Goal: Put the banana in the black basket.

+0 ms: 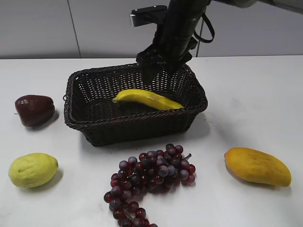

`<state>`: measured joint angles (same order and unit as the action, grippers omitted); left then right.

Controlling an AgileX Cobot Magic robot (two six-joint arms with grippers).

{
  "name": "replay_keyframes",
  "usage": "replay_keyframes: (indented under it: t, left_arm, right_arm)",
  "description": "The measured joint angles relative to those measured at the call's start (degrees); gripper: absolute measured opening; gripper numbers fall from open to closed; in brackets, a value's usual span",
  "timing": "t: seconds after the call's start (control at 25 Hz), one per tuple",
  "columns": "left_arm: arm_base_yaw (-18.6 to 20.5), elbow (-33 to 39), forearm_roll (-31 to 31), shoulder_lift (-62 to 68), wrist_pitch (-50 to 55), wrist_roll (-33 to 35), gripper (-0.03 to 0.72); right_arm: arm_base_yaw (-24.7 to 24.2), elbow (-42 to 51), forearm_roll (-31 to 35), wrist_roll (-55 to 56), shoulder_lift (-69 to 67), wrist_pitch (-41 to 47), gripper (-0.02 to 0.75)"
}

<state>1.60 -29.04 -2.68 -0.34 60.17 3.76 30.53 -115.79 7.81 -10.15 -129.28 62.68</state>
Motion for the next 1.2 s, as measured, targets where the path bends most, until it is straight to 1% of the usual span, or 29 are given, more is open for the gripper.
replay_keyframes:
  t: [0.16, 0.28, 0.4, 0.56, 0.68, 0.76, 0.96, 1.0, 1.08, 1.2]
  left_arm:
    - [0.00, 0.00, 0.00, 0.00, 0.00, 0.06, 0.234]
    - [0.00, 0.00, 0.00, 0.00, 0.00, 0.03, 0.234]
    - [0.00, 0.00, 0.00, 0.00, 0.00, 0.08, 0.234]
    - [0.00, 0.00, 0.00, 0.00, 0.00, 0.04, 0.235]
    - [0.00, 0.00, 0.00, 0.00, 0.00, -0.02, 0.235]
    - [0.00, 0.00, 0.00, 0.00, 0.00, 0.08, 0.235]
    - [0.00, 0.00, 0.00, 0.00, 0.00, 0.06, 0.235]
    - [0.00, 0.00, 0.00, 0.00, 0.00, 0.00, 0.235]
    - [0.00, 0.00, 0.00, 0.00, 0.00, 0.04, 0.235]
    - [0.00, 0.00, 0.00, 0.00, 0.00, 0.01, 0.235]
  right_arm:
    - [0.00, 0.00, -0.89, 0.00, 0.00, 0.99, 0.632]
    - [0.04, 0.00, -2.99, 0.00, 0.70, 2.35, 0.632]
    - [-0.27, 0.00, -4.82, 0.00, 3.55, 3.35, 0.631]
    - [-2.09, 0.00, -8.40, 1.28, 9.05, 4.15, 0.629]
    - [-5.11, -0.04, -12.22, 2.98, 13.10, 5.33, 0.626]
    - [-8.35, -0.04, -13.70, 3.88, 15.39, 6.23, 0.622]
    - [-17.20, 0.02, -14.41, 8.45, 19.41, 6.68, 0.604]
    - [-19.23, 0.60, -14.56, 9.38, 20.12, 6.68, 0.600]
    - [-21.73, 2.76, -14.82, 10.56, 21.77, 6.68, 0.592]
    - [-23.48, 8.16, -14.94, 11.44, 24.84, 6.68, 0.590]
